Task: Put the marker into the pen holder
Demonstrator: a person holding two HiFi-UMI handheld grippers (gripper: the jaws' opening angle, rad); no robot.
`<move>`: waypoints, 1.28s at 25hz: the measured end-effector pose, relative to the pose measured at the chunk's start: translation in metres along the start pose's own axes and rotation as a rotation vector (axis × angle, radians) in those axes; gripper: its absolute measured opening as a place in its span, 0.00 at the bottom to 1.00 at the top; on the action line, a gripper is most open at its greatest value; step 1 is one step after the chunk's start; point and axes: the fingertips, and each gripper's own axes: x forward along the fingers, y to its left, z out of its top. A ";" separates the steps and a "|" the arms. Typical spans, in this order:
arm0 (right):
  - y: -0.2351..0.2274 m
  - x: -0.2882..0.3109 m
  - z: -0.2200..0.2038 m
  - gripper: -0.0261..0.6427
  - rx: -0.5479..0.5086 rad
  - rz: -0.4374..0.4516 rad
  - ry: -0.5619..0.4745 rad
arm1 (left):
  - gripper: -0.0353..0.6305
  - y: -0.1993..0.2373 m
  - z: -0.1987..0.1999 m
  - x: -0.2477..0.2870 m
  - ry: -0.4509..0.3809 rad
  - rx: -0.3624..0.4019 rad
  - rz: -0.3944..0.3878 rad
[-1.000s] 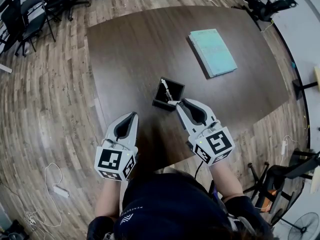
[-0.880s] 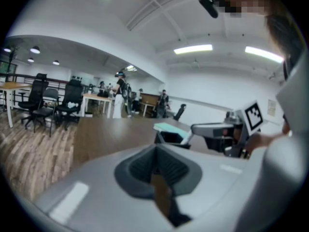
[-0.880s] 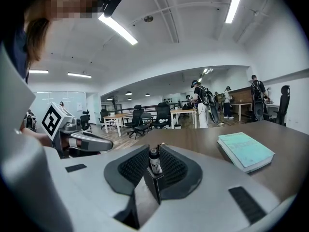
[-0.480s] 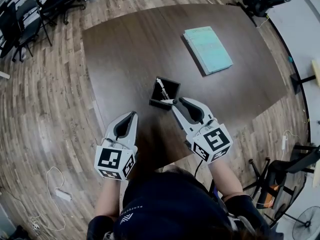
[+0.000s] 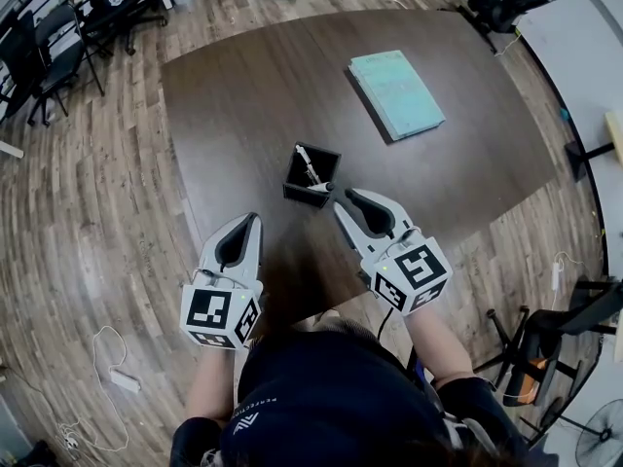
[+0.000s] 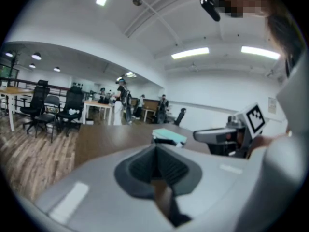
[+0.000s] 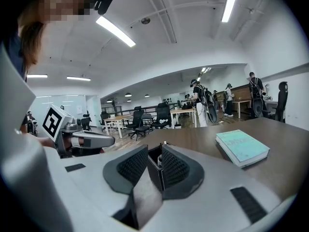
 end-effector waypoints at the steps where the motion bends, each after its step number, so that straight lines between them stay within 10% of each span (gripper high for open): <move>1: 0.001 -0.002 0.000 0.16 0.003 0.001 0.000 | 0.06 -0.001 0.002 -0.002 -0.013 -0.004 0.009; 32: 0.028 -0.071 0.006 0.04 -0.011 0.029 -0.061 | 0.06 -0.050 0.019 -0.065 -0.115 0.018 0.098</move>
